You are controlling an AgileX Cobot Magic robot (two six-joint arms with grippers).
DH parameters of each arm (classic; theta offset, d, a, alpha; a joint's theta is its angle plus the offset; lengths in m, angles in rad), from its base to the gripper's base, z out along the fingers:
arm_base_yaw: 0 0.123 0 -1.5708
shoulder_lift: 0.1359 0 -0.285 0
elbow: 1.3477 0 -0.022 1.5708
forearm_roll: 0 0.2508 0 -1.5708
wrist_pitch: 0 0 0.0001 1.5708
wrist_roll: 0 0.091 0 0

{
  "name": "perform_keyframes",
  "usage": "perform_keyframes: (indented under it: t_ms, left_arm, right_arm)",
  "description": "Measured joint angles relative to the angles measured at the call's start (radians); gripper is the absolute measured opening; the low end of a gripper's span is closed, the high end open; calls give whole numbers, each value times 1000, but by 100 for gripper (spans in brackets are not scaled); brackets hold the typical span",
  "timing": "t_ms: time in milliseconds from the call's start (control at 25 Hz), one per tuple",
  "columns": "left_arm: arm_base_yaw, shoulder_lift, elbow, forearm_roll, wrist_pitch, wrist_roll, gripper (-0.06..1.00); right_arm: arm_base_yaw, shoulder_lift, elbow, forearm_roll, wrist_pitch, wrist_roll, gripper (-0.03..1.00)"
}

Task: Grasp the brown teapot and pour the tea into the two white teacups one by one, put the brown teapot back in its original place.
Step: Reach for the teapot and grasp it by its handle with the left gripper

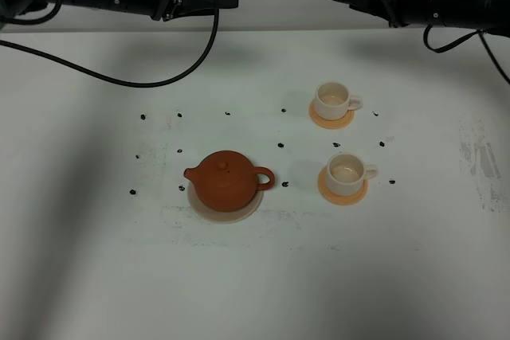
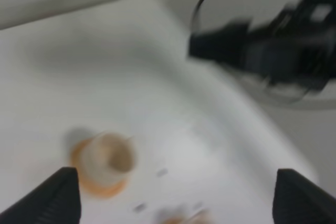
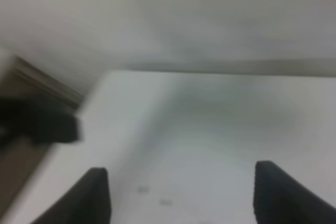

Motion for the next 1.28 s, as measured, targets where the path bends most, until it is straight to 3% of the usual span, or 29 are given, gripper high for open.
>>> perform_keyframes:
  t_ms: [240, 440, 600, 760, 880, 1120, 1280]
  left_arm:
    - [-8, -48, -34, 407, -87, -173, 70]
    - [-8, -119, -34, 580, -85, -292, 67]
    - [-8, -186, -28, 676, -66, -324, 67]
    - [-8, -303, 68, 770, -112, -342, 67]
    - [-8, -405, 205, 818, -181, -343, 67]
    - [-8, -589, 474, 838, -360, -335, 66]
    - [-10, -655, 583, 870, -418, -335, 66]
  right_arm:
    - [0, -86, -11, -313, -213, 145, 59]
    - [0, -189, -13, -603, -261, 341, 59]
    - [0, -267, -13, -771, -282, 486, 58]
    - [12, -359, -13, -911, -283, 543, 58]
    - [32, -426, -13, -960, -276, 585, 58]
    - [46, -538, -13, -1025, -208, 655, 57]
    - [50, -598, -13, -1075, -144, 706, 56]
